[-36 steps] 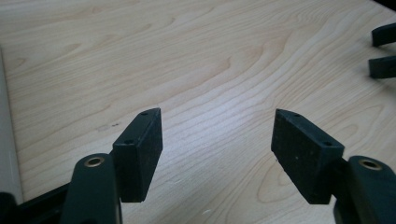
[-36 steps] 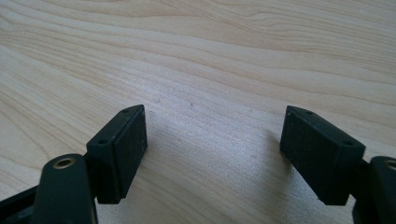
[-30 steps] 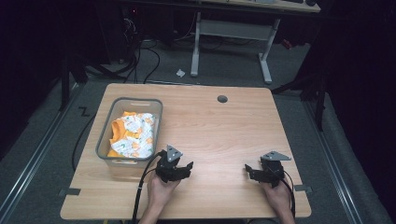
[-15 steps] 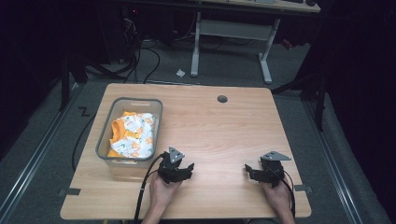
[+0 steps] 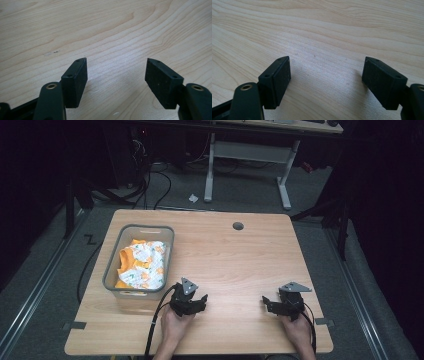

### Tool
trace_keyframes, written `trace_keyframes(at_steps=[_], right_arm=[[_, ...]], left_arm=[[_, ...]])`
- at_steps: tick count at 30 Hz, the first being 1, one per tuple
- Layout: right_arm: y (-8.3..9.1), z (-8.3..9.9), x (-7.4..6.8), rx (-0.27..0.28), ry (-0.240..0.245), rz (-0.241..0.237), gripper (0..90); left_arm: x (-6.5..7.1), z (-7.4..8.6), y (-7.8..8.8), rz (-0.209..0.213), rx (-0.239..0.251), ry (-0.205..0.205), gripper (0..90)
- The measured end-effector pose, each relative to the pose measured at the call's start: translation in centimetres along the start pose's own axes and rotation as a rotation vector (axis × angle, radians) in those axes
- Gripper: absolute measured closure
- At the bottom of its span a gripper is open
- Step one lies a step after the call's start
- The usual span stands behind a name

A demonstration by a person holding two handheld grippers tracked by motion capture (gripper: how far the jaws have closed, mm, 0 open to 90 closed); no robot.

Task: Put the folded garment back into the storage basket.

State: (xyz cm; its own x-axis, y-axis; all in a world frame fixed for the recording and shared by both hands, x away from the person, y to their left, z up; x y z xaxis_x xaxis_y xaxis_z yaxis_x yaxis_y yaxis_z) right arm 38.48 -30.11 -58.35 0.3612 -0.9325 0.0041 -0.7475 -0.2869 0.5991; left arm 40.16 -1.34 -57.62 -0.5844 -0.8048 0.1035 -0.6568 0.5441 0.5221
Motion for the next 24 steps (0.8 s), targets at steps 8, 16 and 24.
trace_keyframes(at_steps=[8, 16, 24], right_arm=[[0.0, 0.0, 0.0, 0.0, 0.0, 0.0, 23.4], [0.0, 0.0, 0.0, 0.0, 0.001, 0.0, 23.4], [0.0, 0.0, 0.0, 0.0, 0.0, 0.0, 23.4]], left_arm=[[-0.2, -0.2, -0.6, -0.017, -0.001, -0.02, 35.0], [-0.6, -0.1, -1.2, -0.029, -0.011, -0.022, 35.0], [-1.1, 0.1, -1.5, -0.039, -0.024, -0.022, 35.2]])
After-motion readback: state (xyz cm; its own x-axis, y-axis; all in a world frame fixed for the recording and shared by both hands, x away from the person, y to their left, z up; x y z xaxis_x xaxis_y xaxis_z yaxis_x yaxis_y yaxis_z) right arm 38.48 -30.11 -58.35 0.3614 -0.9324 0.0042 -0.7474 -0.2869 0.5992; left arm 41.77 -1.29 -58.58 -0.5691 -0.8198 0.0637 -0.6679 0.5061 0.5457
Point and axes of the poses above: each handheld gripper's, and its own axes: y roughly backward along the jaws, z roughly out of its underside, x roughly to its right, the point moved 9 cm from there along -y, roughly forward along the jaws, and after that the axes turned 10 degrees about x, right-handed, at the moved point
